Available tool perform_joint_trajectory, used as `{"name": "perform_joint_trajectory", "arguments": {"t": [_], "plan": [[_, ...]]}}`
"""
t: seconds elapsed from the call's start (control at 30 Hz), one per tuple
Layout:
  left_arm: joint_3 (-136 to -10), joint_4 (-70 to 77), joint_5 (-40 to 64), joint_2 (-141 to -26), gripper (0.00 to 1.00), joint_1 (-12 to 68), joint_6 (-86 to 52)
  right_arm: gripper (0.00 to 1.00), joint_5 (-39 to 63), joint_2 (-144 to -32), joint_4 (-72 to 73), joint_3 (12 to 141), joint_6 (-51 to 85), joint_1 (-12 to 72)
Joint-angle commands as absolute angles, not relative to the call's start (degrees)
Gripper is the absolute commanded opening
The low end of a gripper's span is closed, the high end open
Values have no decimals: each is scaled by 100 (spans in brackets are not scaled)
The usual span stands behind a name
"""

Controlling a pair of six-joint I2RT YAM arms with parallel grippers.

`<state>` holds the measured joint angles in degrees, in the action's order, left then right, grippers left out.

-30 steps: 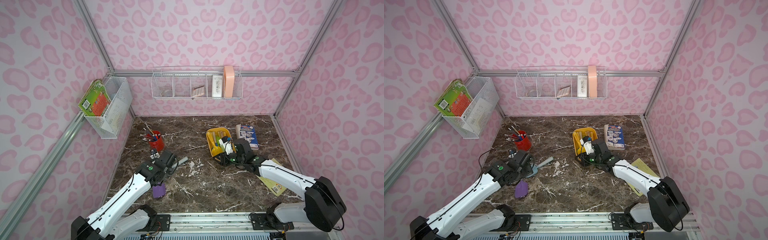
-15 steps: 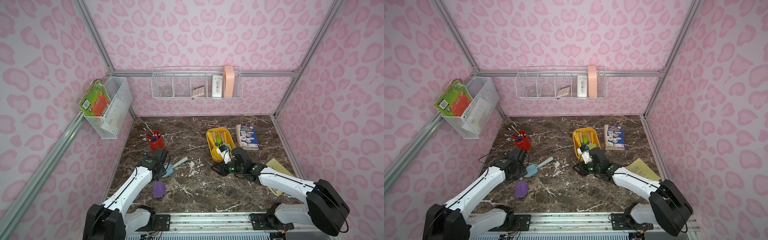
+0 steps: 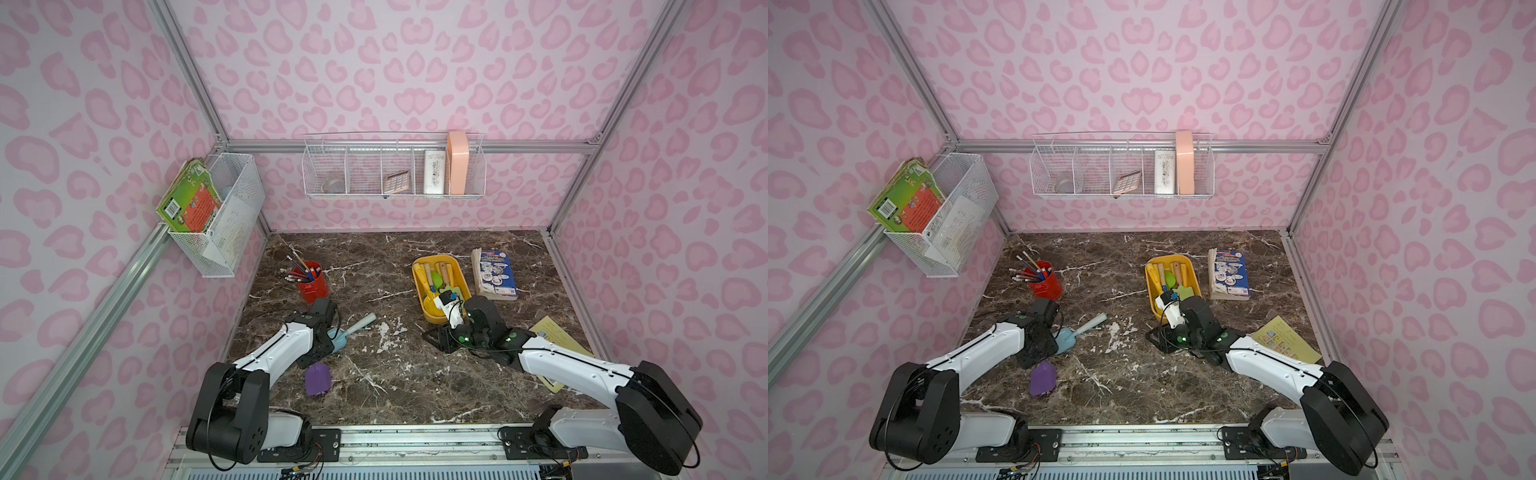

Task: Put the shovel into the storage box
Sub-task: Pick up the shovel from the center of the board.

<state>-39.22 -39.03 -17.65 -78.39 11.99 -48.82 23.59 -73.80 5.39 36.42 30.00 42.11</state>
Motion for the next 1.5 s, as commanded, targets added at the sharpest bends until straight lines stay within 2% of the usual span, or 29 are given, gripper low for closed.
{"name": "perform_joint_trajectory", "arguments": {"t": [0.0,0.43,0.57,0.7,1.17,1.23,1.47], "plan": [[-3916,-3745,-1716,-7963,49,1161,-4791,35,2341,-7381,657,3704,3025,4217],[-3933,-3621,-1547,-8191,35,1169,-4790,35,2270,-7390,668,3757,3035,4217],[-3929,-3639,-1536,-8158,34,1169,-4784,35,2285,-7421,703,3761,3041,4217],[-3955,-3713,-1549,-8114,27,1168,-4782,35,2276,-7442,729,3746,3066,4218],[-4268,-4522,-1420,-7476,5,1162,-4718,36,2361,-7495,921,3715,3137,4217],[-4327,-4627,-1321,-7267,4,1161,-4719,40,2401,-7510,978,3722,3167,4219],[-4852,-4962,-976,-6712,0,1640,-4704,43,2823,-7675,1451,3761,3323,4218]]}}
